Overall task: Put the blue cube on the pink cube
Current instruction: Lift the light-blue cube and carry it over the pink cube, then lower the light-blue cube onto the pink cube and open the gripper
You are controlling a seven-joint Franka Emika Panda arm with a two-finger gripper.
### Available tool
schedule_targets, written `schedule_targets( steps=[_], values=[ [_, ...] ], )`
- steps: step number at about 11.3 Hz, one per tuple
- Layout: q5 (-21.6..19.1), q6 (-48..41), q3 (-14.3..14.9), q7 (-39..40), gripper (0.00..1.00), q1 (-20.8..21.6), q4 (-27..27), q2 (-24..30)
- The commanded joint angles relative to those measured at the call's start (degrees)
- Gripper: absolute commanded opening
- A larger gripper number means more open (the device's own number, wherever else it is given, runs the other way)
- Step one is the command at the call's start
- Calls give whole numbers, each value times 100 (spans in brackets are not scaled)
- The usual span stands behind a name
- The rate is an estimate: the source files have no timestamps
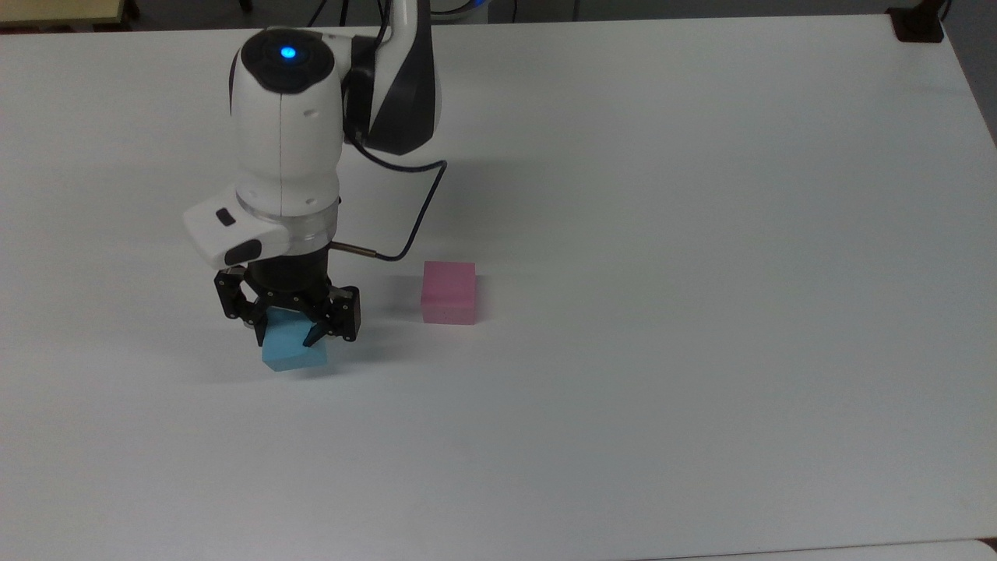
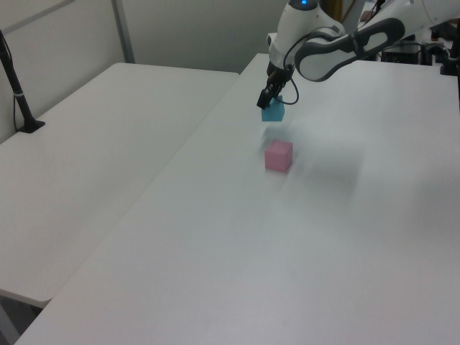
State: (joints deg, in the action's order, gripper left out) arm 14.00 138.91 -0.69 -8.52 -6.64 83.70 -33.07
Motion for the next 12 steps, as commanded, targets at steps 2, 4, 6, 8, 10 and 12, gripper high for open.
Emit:
schedule_targets(
  steps=[2, 4, 6, 8, 10, 12],
  values=[
    [24, -986, -501, -88, 40, 110, 691, 1073],
    [24, -1041, -791, -560, 41, 137, 1024, 1328],
    [33, -998, -898, -1001, 42, 233, 1262, 1382],
    [59, -954, -898, -1230, 43, 347, 1386, 1373],
    [59, -945, -898, -1406, 43, 391, 1386, 1364],
    [68, -945, -898, -1477, 44, 435, 1386, 1356]
  ],
)
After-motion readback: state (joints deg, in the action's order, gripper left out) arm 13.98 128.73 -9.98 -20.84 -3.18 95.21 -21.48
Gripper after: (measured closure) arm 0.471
